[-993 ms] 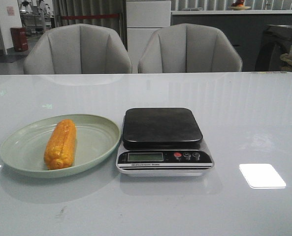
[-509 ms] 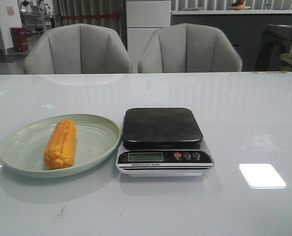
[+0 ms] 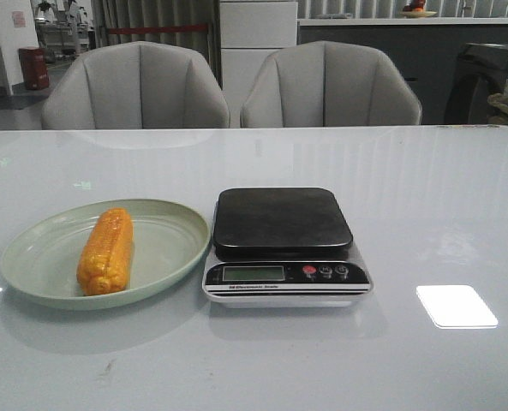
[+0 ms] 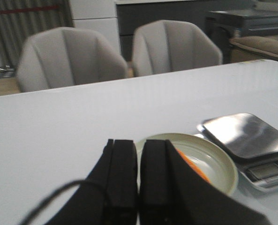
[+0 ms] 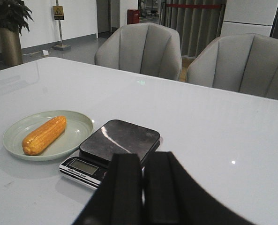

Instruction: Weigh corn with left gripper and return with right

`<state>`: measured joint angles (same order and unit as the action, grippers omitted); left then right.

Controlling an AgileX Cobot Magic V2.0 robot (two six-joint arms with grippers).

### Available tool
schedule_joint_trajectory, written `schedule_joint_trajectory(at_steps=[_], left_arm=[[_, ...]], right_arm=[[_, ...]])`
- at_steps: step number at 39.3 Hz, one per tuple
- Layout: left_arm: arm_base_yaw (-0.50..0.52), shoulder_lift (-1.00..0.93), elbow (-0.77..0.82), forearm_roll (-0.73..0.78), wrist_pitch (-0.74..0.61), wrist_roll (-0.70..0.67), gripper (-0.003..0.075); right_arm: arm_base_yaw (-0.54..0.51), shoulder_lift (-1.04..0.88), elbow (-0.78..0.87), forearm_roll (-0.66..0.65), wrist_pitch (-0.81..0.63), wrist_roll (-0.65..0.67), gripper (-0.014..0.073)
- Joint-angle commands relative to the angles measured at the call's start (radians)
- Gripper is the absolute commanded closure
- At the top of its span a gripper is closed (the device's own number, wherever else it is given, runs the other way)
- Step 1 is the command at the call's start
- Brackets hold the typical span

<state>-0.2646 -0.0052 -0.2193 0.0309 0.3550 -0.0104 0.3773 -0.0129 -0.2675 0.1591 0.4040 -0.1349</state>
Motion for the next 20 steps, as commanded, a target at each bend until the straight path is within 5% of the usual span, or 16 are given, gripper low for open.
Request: schedule_joint_trajectory(at_steps=[1, 10, 20], left_arm=[[0.107, -0.014, 0.014, -0.013, -0.164, -0.005, 0.0606], [0.248, -0.024, 0.123, -0.031, -0.323, -0.005, 0.0606], [0.257, -0.024, 0.259, -0.031, -0.473, -0.005, 0.0606]], right_arm=[[-0.009, -0.012, -0.025, -0.008, -0.084, -0.008, 0.0427], [-0.009, -0.012, -0.025, -0.008, -0.084, -0.008, 0.0426], [-0.009, -0.012, -0.025, -0.008, -0.084, -0.008, 0.0426]])
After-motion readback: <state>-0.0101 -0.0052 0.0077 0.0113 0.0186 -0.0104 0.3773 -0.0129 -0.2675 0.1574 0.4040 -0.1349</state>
